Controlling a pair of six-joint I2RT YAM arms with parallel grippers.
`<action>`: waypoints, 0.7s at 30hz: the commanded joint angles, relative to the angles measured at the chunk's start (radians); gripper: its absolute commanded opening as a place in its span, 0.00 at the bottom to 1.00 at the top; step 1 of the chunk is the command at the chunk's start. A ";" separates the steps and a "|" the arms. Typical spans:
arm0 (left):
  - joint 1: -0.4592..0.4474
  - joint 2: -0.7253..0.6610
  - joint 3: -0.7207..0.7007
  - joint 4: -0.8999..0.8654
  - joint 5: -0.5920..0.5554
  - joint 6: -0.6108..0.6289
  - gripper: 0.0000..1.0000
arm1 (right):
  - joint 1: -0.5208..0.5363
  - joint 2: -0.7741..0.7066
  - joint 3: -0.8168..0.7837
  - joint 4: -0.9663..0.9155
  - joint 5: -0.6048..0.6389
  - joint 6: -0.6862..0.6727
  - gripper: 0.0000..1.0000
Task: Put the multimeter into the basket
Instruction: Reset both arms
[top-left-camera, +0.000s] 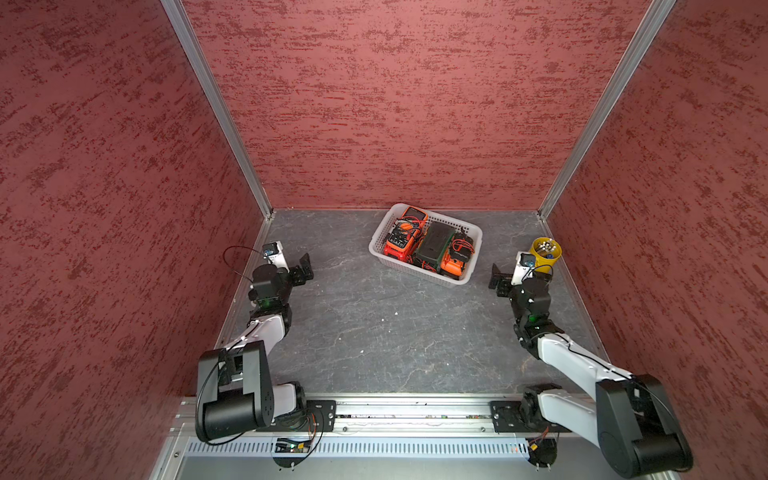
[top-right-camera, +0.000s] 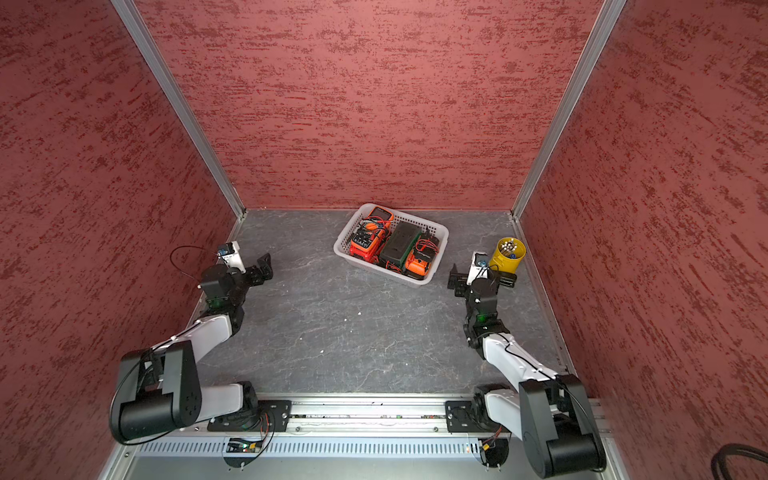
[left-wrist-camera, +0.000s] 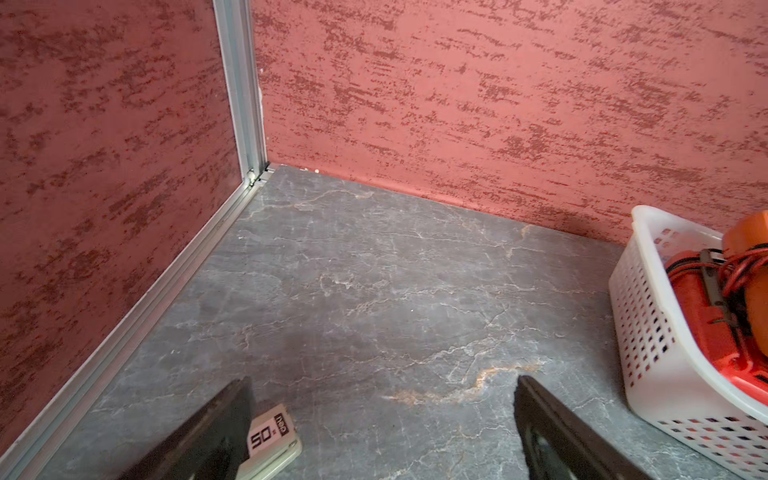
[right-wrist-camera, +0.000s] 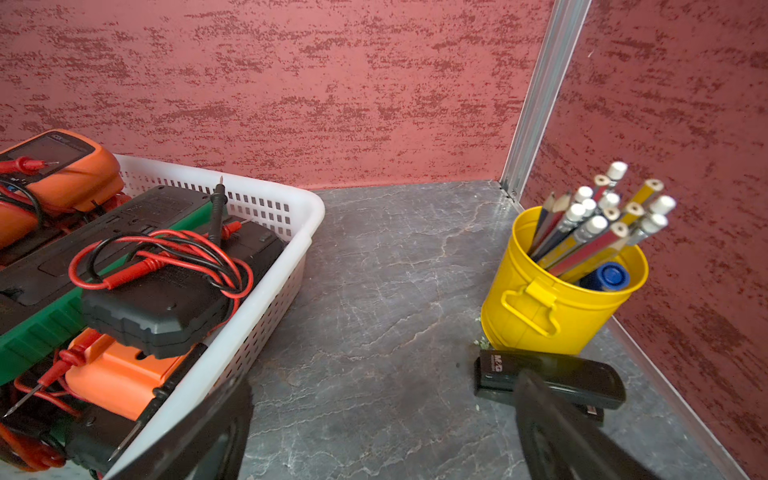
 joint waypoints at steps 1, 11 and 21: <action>-0.032 -0.004 0.032 -0.032 0.055 0.040 1.00 | -0.006 0.020 -0.004 0.049 -0.022 0.007 0.99; -0.192 0.010 -0.054 0.058 -0.107 0.084 1.00 | -0.009 0.068 0.012 0.069 -0.038 0.020 0.99; -0.170 0.224 -0.116 0.359 -0.075 0.085 1.00 | -0.011 0.069 0.012 0.090 -0.075 -0.027 0.99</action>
